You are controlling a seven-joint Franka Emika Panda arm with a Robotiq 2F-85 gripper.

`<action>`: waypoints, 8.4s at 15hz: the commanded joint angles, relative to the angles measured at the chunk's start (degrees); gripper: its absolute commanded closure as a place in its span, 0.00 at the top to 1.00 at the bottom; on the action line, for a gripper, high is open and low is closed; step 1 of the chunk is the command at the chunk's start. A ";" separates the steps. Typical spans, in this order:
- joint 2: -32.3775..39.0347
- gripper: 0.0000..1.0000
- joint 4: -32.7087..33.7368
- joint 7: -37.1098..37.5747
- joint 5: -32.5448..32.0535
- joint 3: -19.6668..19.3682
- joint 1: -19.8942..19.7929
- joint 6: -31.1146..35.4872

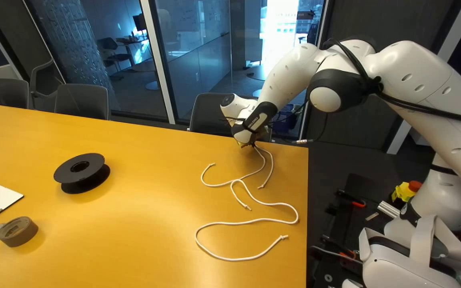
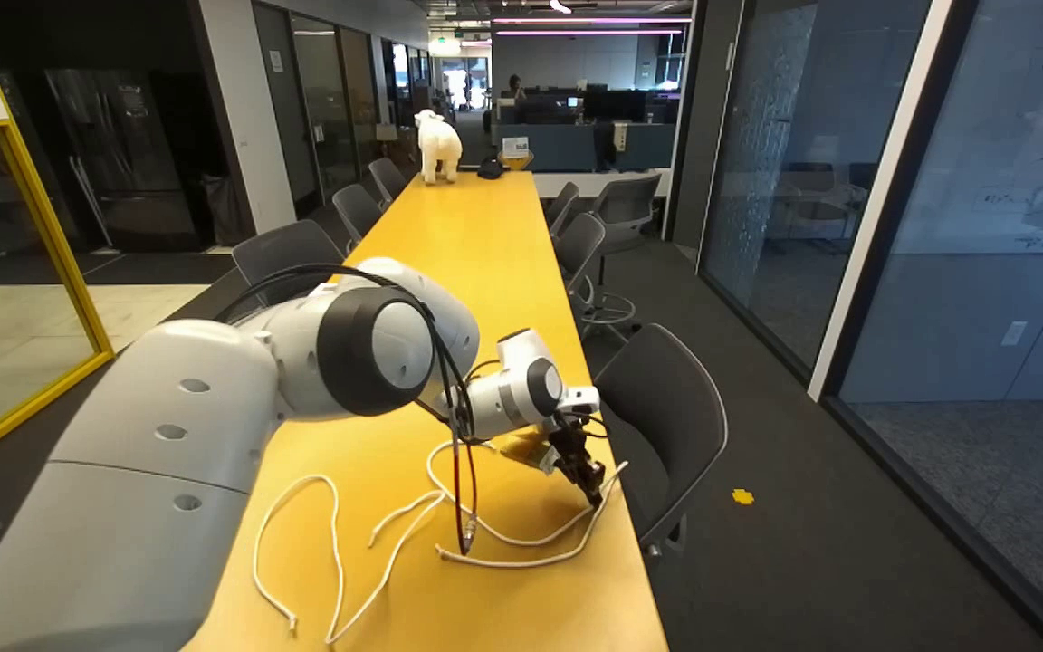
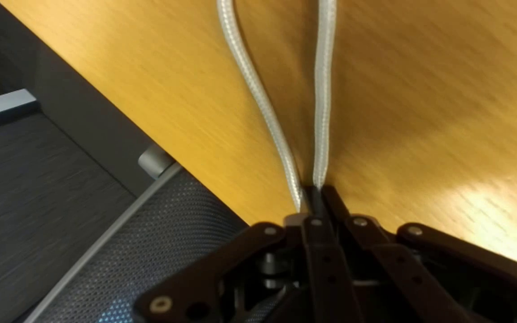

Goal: Untangle the rope on the table.

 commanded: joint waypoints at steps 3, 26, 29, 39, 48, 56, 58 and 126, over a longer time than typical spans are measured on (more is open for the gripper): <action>2.70 0.03 0.08 12.16 -9.52 -4.39 7.60 -2.27; -6.88 0.03 -9.49 1.16 -21.26 11.32 2.82 0.12; -8.80 0.36 -10.55 -5.15 -18.29 14.30 0.40 -0.22; -15.74 1.00 -12.73 -20.20 -5.27 16.63 -0.72 -1.77; -15.80 1.00 -8.46 -16.81 -7.19 11.45 -0.67 -0.37; -11.52 1.00 -2.88 -17.64 -5.62 9.55 -4.62 0.63; -9.60 1.00 -0.54 -18.47 -4.66 9.76 -6.34 0.52; -27.17 1.00 -22.70 -65.59 15.51 24.56 -20.45 -2.33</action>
